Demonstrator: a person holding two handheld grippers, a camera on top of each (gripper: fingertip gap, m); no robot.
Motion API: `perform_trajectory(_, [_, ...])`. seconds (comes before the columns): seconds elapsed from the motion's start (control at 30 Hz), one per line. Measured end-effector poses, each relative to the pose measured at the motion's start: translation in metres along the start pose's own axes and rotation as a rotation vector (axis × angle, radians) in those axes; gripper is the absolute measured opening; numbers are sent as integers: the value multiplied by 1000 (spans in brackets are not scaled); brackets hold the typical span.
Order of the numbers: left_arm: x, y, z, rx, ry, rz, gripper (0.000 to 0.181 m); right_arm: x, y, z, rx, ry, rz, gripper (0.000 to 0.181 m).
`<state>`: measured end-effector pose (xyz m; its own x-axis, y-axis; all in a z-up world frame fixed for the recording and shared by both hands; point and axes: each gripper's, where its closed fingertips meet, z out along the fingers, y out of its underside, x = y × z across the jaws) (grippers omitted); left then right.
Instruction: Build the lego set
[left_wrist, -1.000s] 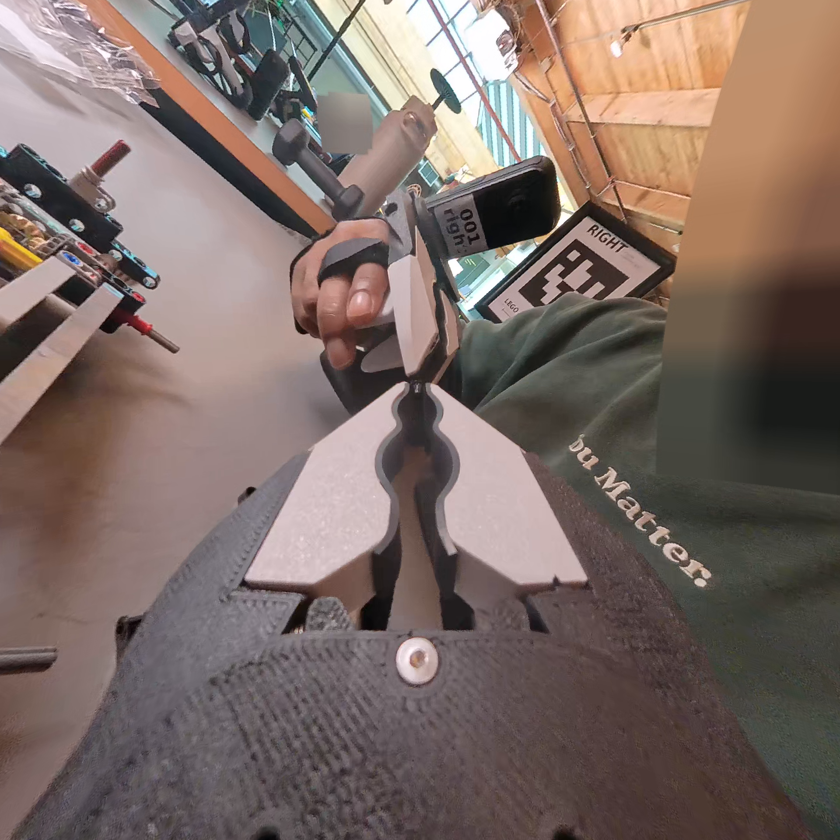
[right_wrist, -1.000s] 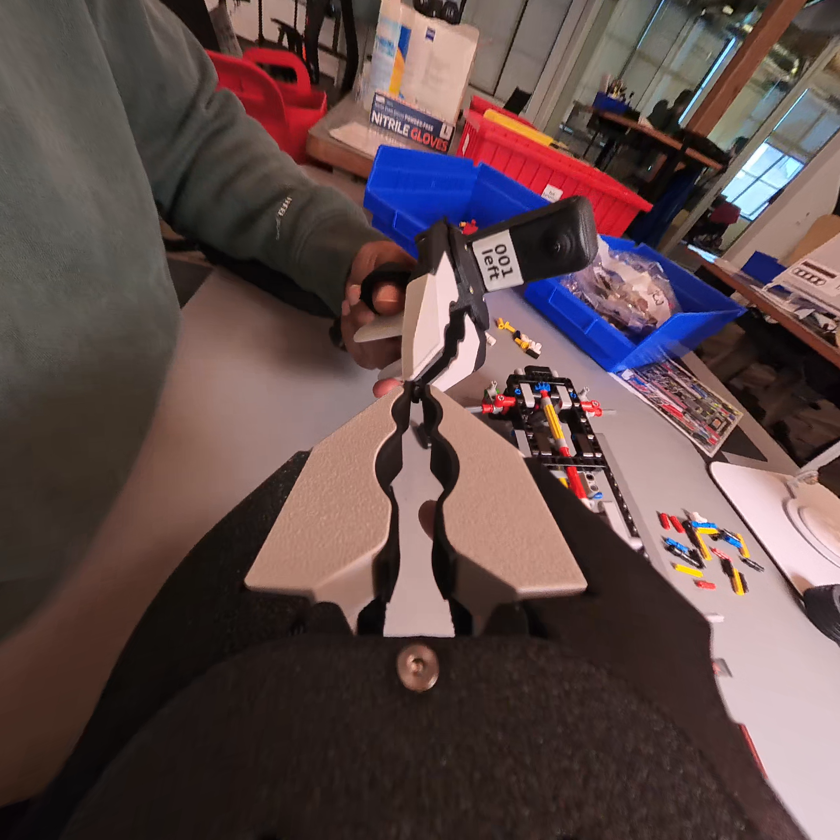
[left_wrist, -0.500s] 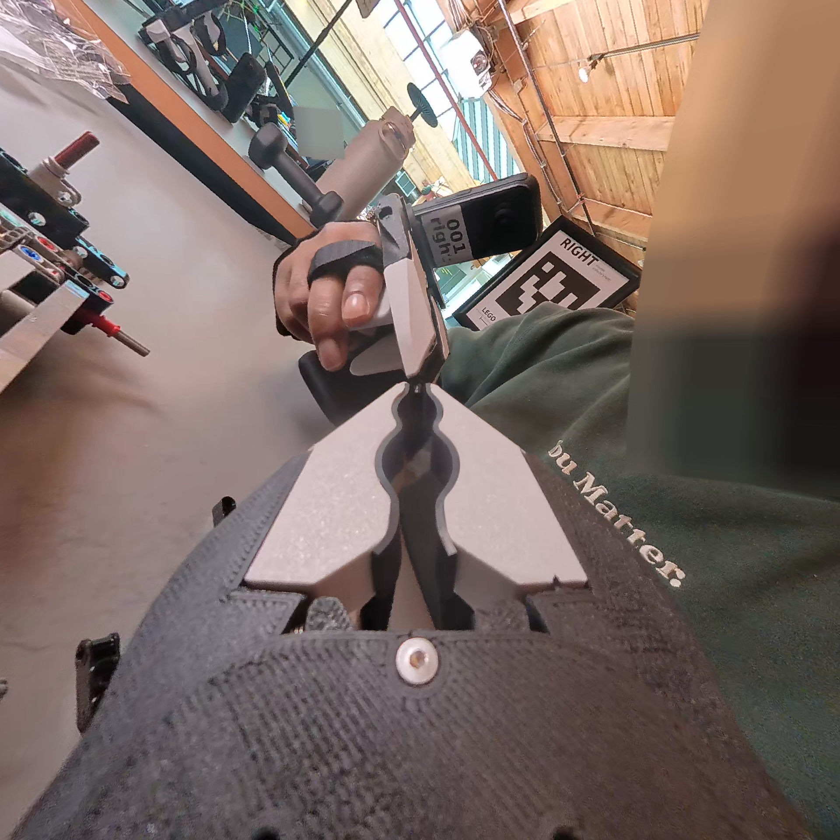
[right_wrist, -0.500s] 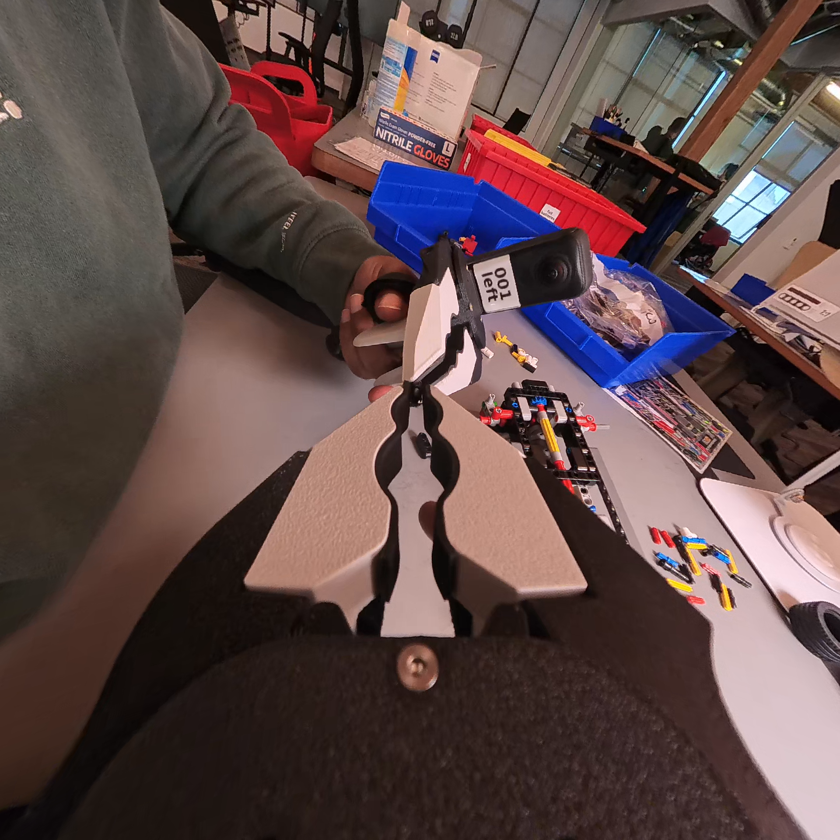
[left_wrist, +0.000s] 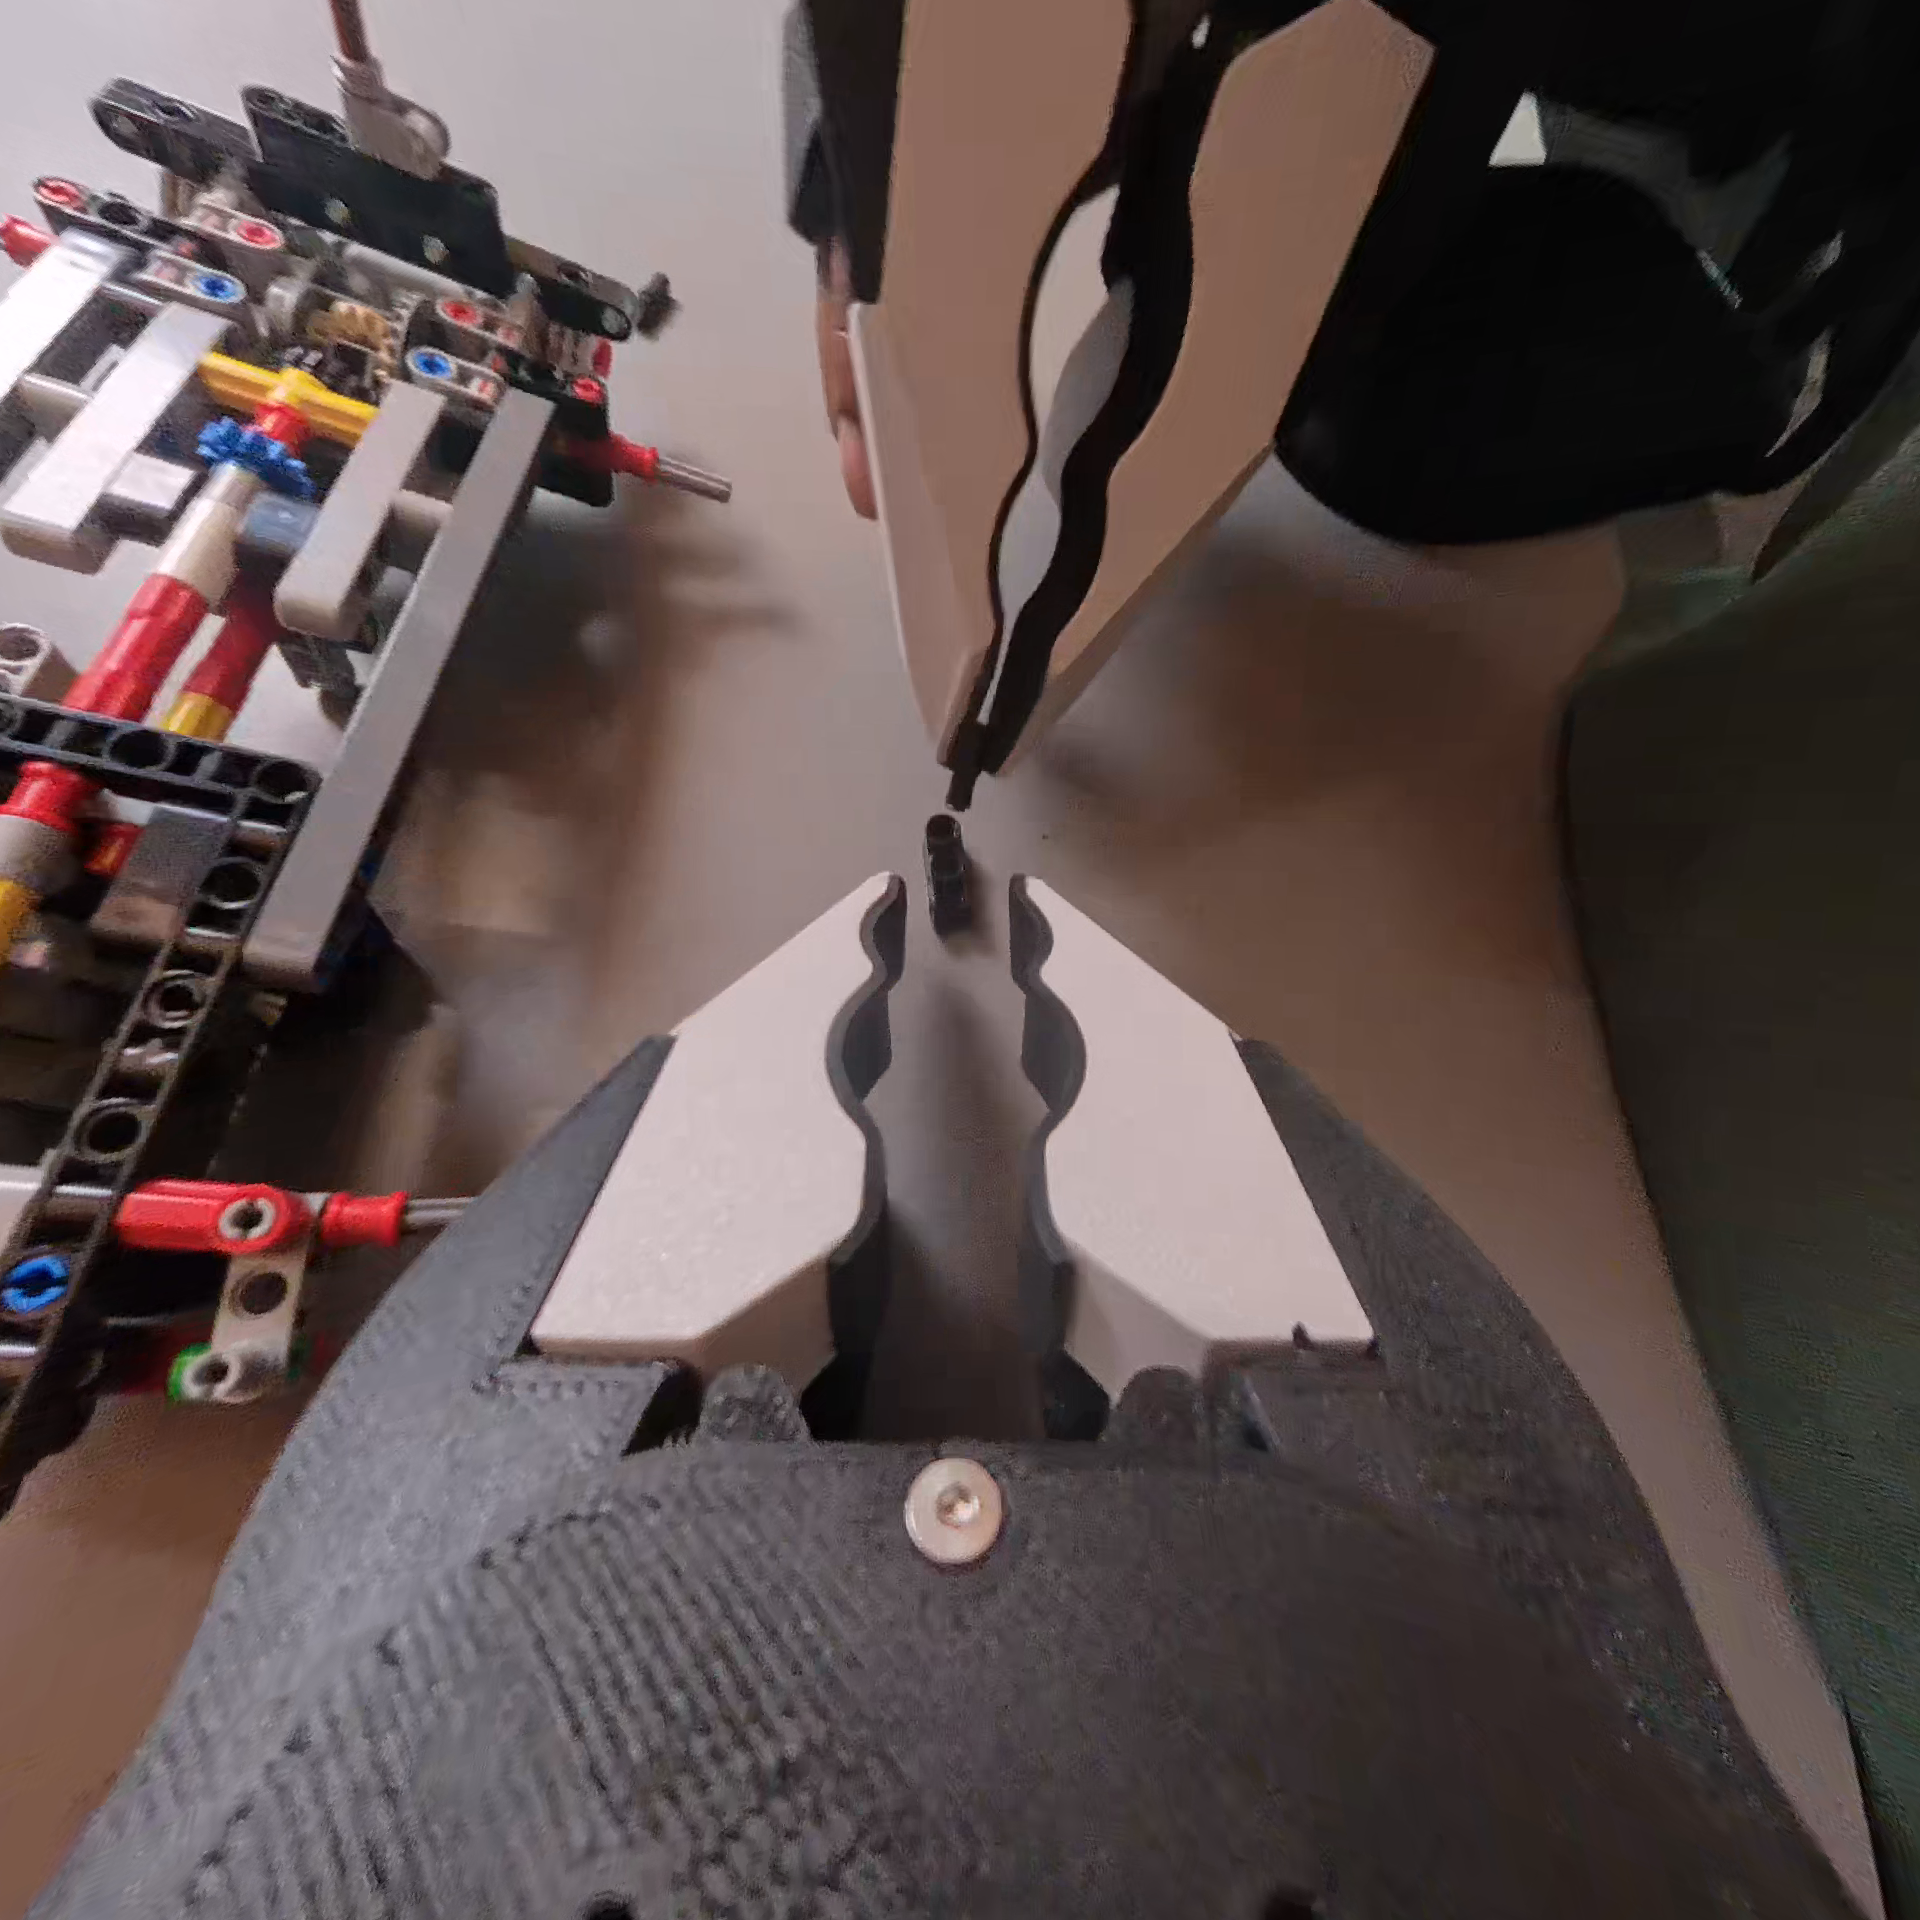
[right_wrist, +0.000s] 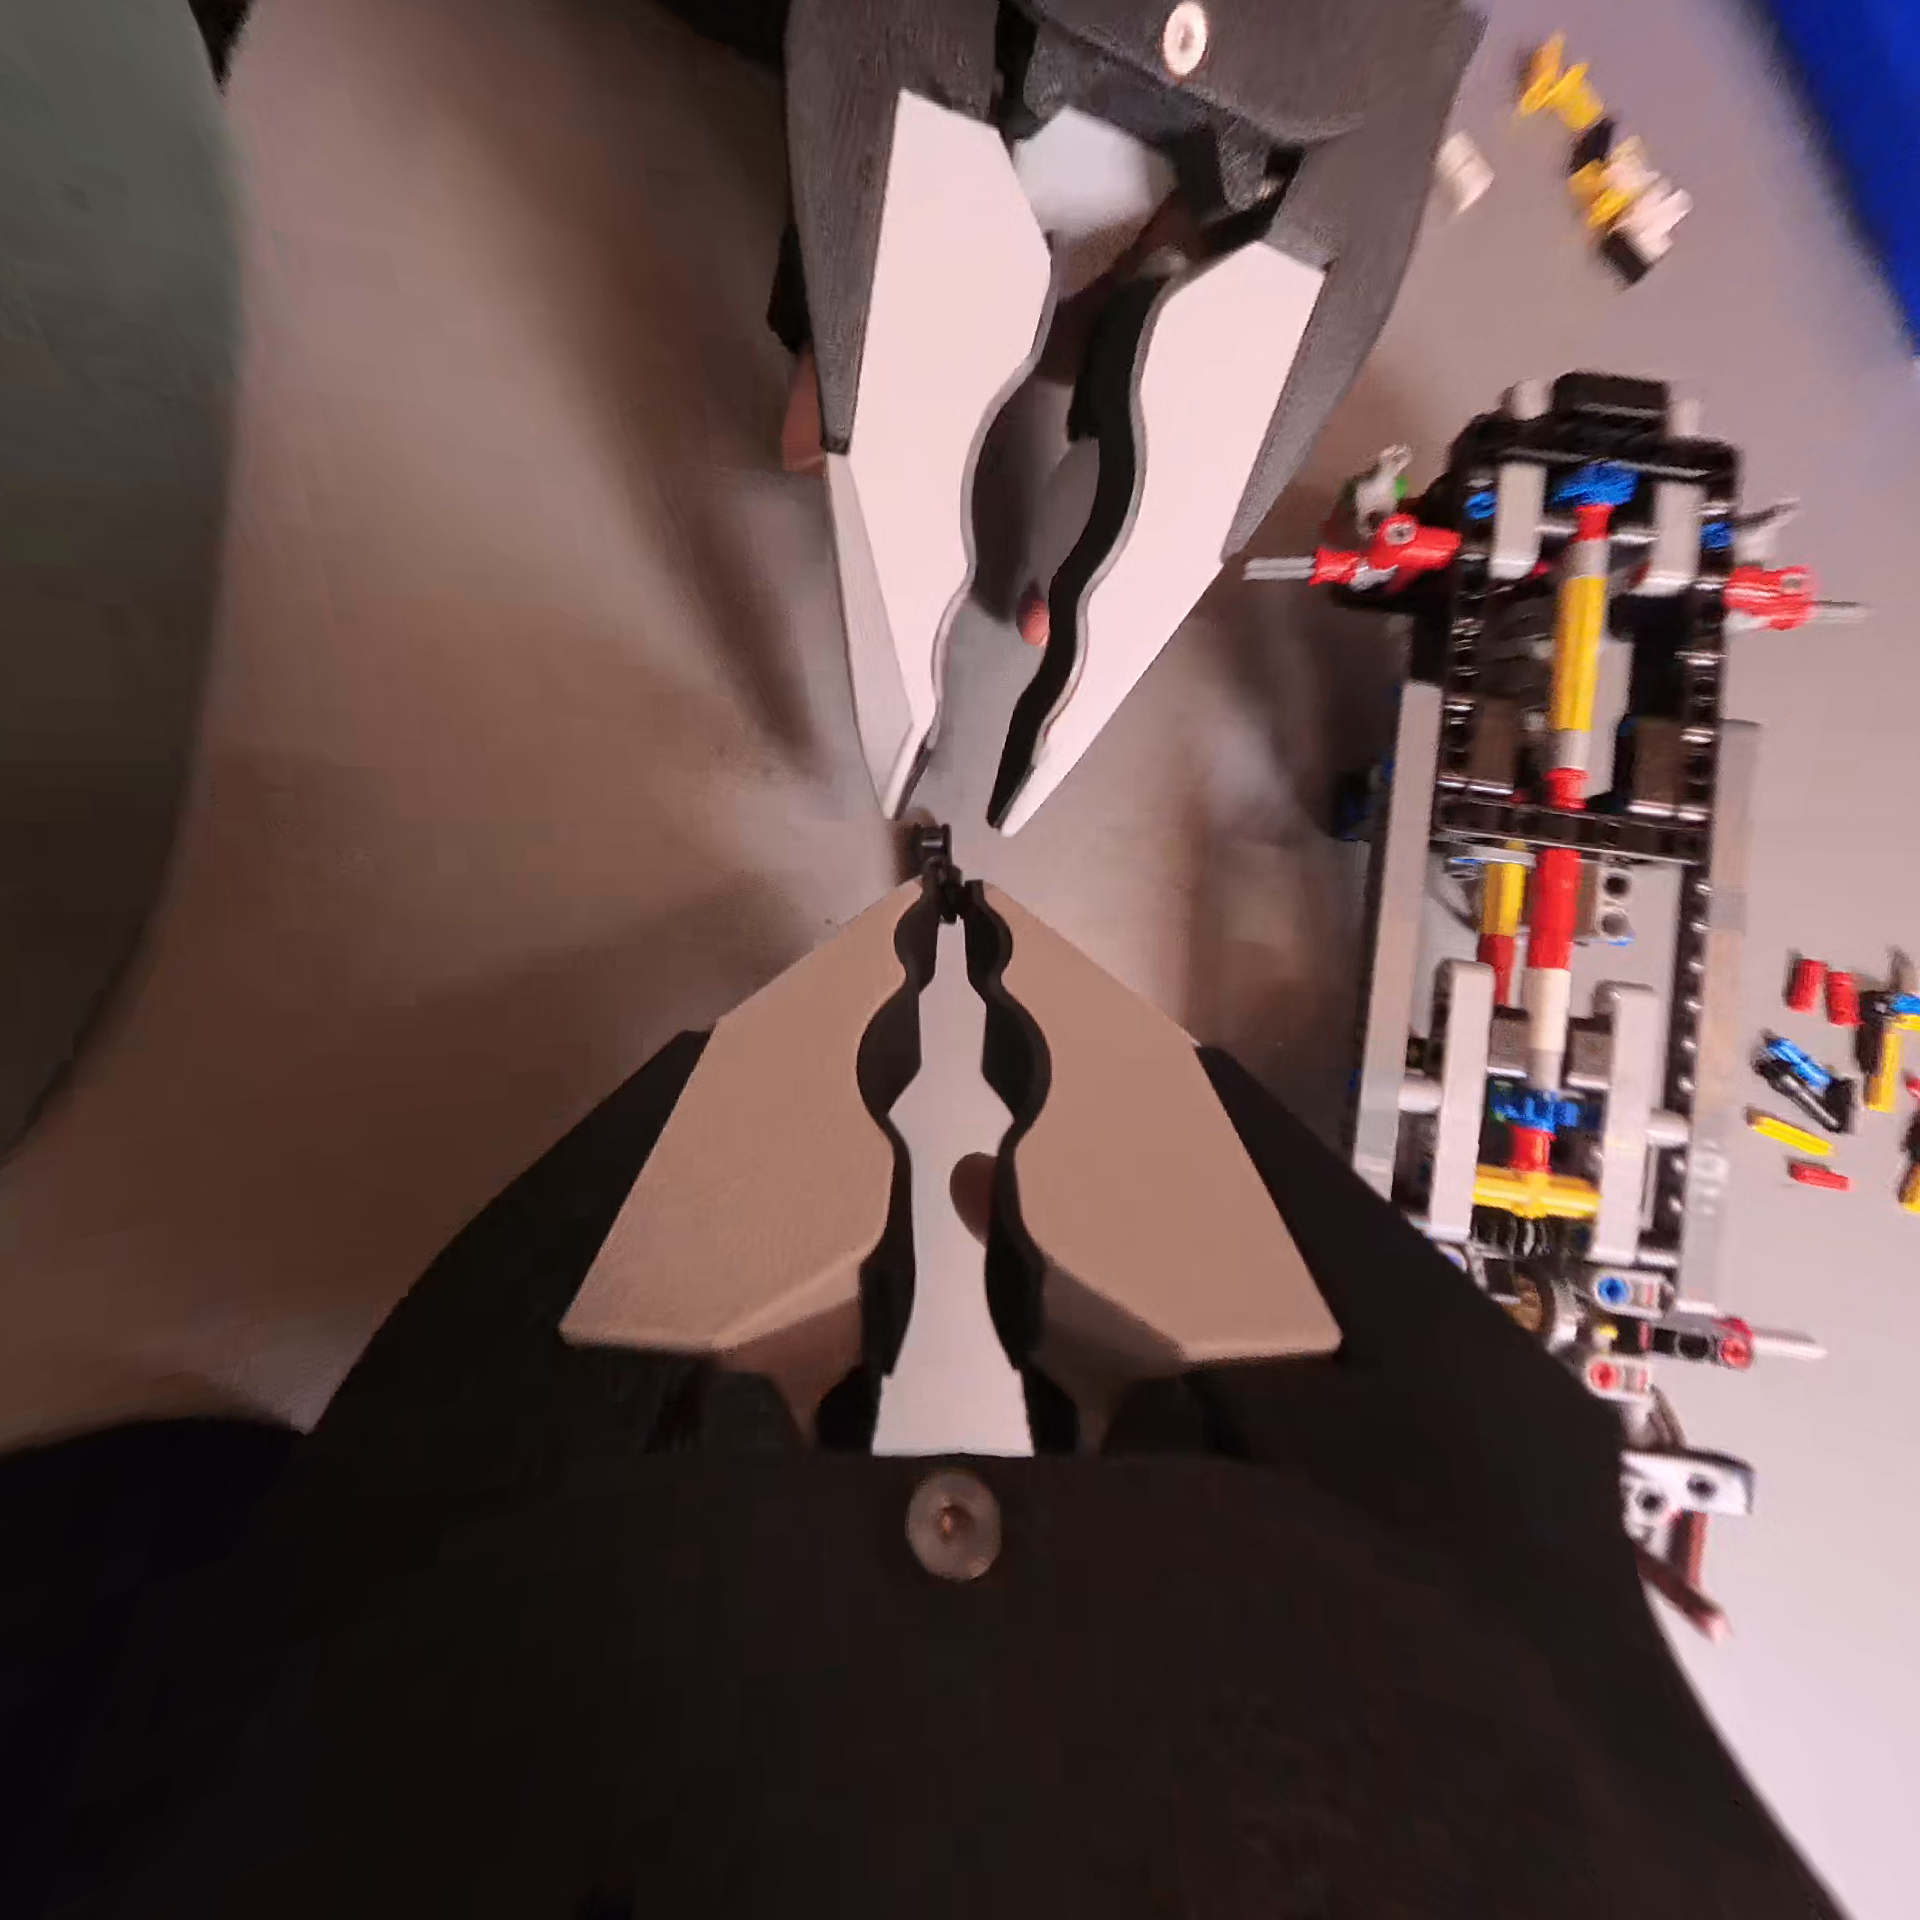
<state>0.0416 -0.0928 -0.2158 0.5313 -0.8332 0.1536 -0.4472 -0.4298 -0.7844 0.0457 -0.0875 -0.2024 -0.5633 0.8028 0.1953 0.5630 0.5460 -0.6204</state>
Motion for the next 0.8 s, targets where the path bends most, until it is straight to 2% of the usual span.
perform_trajectory(0.27, [-3,6,8,-38,-67,65,11,0,13,11,-204,-108,-61,1])
perform_trajectory(0.8, [0,6,12,-42,-74,122,6,-6,14,13,-363,-181,-167,1])
